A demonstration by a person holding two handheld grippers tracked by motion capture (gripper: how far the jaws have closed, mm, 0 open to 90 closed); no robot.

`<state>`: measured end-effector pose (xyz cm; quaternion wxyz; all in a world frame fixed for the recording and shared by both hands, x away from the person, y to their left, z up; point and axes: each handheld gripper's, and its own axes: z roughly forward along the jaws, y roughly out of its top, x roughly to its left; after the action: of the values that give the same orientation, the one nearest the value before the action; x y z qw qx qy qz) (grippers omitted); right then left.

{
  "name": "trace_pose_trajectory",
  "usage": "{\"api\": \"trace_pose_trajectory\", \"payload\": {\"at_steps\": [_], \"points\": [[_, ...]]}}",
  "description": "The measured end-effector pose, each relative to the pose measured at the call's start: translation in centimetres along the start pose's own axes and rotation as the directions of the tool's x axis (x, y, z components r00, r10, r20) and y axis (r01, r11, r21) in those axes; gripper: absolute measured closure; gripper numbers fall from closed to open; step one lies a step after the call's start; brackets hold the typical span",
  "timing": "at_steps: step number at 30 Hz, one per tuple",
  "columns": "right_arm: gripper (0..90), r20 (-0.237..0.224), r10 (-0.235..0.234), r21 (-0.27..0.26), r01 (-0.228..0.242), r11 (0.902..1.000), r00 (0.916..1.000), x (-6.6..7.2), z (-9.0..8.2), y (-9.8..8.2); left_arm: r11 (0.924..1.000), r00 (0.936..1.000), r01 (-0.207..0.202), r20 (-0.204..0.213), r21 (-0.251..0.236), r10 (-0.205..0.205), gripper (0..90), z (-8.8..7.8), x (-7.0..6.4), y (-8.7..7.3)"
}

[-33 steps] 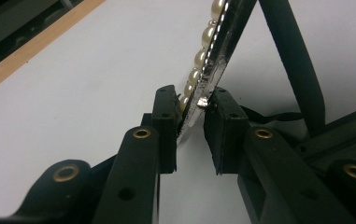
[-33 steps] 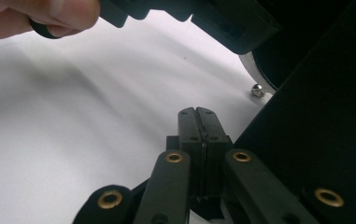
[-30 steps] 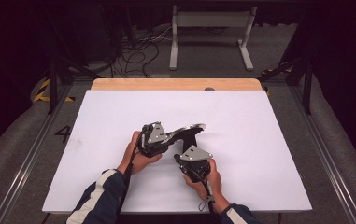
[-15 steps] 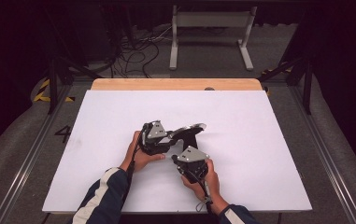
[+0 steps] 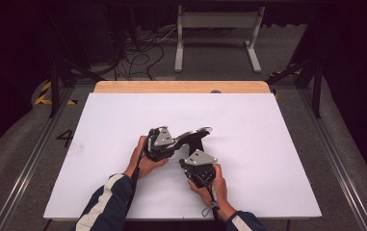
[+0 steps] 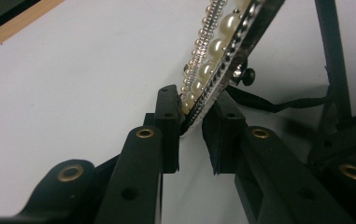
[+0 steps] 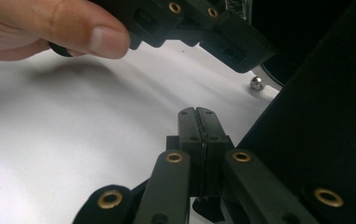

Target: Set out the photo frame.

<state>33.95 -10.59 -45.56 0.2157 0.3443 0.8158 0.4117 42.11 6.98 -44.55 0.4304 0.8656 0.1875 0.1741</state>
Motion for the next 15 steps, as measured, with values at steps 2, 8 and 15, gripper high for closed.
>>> {"api": "trace_pose_trajectory", "payload": {"at_steps": [2,8,15], "points": [[90.0,-0.003,0.005,0.002,-0.005,1.0,1.0,0.0,-0.1,0.0,0.9998,0.9998,-0.017,-0.009,0.007,0.018,77.3,-0.2,-0.2,-0.1],[90.0,-0.007,0.002,0.005,-0.002,1.0,1.0,0.0,-0.2,-0.2,0.9992,0.999,-0.038,-0.021,0.013,0.038,78.3,-0.7,-0.6,-0.3],[90.0,-0.022,0.002,0.006,-0.002,1.0,0.9998,0.0,-0.4,-0.3,0.9982,0.9978,-0.056,-0.035,0.02,0.056,78.6,-1.2,-1.0,-0.5]]}}
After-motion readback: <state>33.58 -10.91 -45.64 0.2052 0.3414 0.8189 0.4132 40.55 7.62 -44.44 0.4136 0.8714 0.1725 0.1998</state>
